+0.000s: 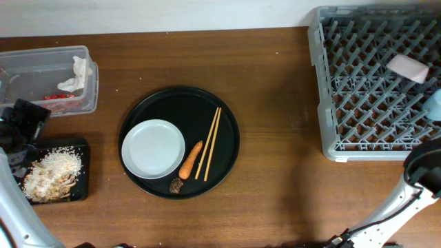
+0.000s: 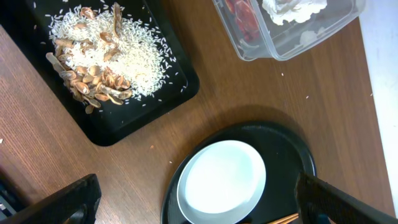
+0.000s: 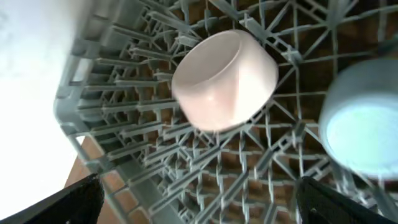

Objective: Sort waste into correct bins and load items into the dishwasher rack
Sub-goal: 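Reach the right gripper to the chopsticks and grasp one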

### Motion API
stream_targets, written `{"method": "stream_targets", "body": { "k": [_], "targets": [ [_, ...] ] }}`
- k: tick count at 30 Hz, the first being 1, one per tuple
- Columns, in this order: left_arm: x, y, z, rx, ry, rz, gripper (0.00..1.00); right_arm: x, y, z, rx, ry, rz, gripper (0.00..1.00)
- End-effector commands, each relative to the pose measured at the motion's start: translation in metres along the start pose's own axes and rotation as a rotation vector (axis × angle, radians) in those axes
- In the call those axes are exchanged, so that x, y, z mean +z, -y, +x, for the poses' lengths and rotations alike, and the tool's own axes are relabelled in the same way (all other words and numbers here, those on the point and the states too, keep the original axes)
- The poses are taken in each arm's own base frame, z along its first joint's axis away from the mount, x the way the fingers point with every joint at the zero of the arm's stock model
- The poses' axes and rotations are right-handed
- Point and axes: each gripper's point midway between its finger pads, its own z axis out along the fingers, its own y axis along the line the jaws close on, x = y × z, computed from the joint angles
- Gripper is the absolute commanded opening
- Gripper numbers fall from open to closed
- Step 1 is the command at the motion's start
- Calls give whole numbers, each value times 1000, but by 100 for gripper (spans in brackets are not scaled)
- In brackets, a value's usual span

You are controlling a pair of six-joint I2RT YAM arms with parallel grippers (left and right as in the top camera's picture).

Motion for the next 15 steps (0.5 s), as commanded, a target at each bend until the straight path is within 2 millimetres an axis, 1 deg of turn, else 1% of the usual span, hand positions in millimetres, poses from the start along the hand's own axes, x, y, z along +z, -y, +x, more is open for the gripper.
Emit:
{"method": "stream_targets", "body": {
  "k": [1, 2, 3, 4, 5, 6, 7, 8, 9, 10, 11, 12, 14, 15],
  "targets": [
    [-4, -1, 1, -11, 9, 5, 99, -59, -24, 8, -40, 74, 4, 98],
    [-4, -1, 1, -11, 8, 5, 99, -84, -35, 23, -51, 71, -1, 99],
    [-4, -1, 1, -11, 9, 5, 99, -101, -47, 40, -66, 54, -13, 98],
    [-4, -1, 1, -11, 9, 5, 99, -111, -54, 53, -75, 36, -23, 98],
    [-4, -1, 1, -11, 8, 5, 99, -123, -67, 71, -100, 6, -50, 98],
    [-4, -1, 1, -11, 9, 5, 99, -134, -95, 103, -200, -60, -128, 98],
    [-4, -1, 1, -11, 9, 5, 99, -139, -118, 123, -289, -96, -200, 98],
    [-4, -1, 1, -11, 9, 5, 99, -144, -146, 147, -396, -133, -286, 98],
    [-4, -1, 1, -11, 8, 5, 99, -143, -176, 180, -482, -184, -332, 98],
    [-4, -1, 1, -11, 9, 5, 99, -137, -195, 208, -556, -225, -337, 98],
    [-4, -1, 1, -11, 9, 5, 99, -128, -209, 235, -635, -256, -306, 98],
    [-4, -1, 1, -11, 9, 5, 99, -119, -219, 259, -703, -275, -263, 98],
    [-4, -1, 1, -11, 9, 5, 99, -100, -231, 302, -787, -279, -132, 98],
    [-4, -1, 1, -11, 9, 5, 99, -95, -234, 312, -821, -273, -102, 98]
  ]
}}
